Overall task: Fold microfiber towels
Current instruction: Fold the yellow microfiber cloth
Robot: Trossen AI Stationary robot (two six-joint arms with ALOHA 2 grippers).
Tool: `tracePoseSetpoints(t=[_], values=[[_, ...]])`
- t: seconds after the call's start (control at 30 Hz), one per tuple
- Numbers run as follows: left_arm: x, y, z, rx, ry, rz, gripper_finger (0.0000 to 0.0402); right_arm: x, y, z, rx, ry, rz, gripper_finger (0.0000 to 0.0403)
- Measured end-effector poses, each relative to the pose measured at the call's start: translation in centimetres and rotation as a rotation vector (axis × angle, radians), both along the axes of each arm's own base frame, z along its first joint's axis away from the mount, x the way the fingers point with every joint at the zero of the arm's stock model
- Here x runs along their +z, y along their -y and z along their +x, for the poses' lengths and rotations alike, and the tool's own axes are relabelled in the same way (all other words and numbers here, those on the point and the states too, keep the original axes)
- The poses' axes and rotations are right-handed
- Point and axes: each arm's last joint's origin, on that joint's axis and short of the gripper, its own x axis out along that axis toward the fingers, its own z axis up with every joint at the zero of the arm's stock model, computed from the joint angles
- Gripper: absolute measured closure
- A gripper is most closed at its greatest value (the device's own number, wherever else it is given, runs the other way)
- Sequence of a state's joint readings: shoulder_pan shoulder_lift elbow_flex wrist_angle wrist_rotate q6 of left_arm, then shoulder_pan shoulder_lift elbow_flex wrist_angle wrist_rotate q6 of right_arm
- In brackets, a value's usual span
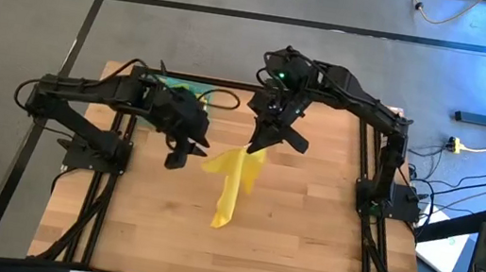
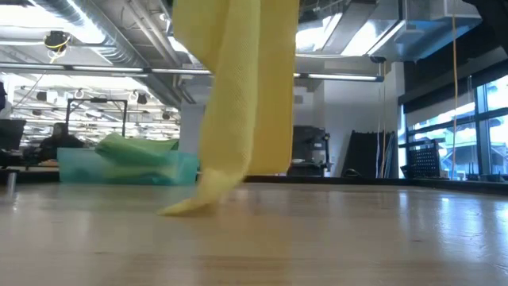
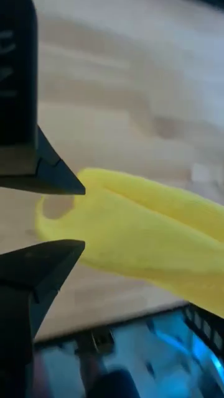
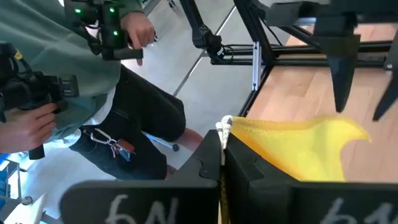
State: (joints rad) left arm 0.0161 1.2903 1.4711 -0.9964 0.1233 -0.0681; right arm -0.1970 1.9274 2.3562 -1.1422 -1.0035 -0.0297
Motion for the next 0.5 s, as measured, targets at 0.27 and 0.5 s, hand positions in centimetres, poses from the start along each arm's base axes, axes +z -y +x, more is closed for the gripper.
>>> tracePoseSetpoints(t=[0.27, 0.5], values=[[0.6, -2.4, -0.4, -0.033, 0.056, -0.239, 0.0254, 0.2, -0.2, -0.7, -0.024, -0.031, -0.016, 0.0399], [-0.1, -2.5, 0.0, -0.079, 0.053, -0.224, 0.0219, 0.2, -0.3, -0.7, -0.03, -0.048, -0.007, 0.0399]])
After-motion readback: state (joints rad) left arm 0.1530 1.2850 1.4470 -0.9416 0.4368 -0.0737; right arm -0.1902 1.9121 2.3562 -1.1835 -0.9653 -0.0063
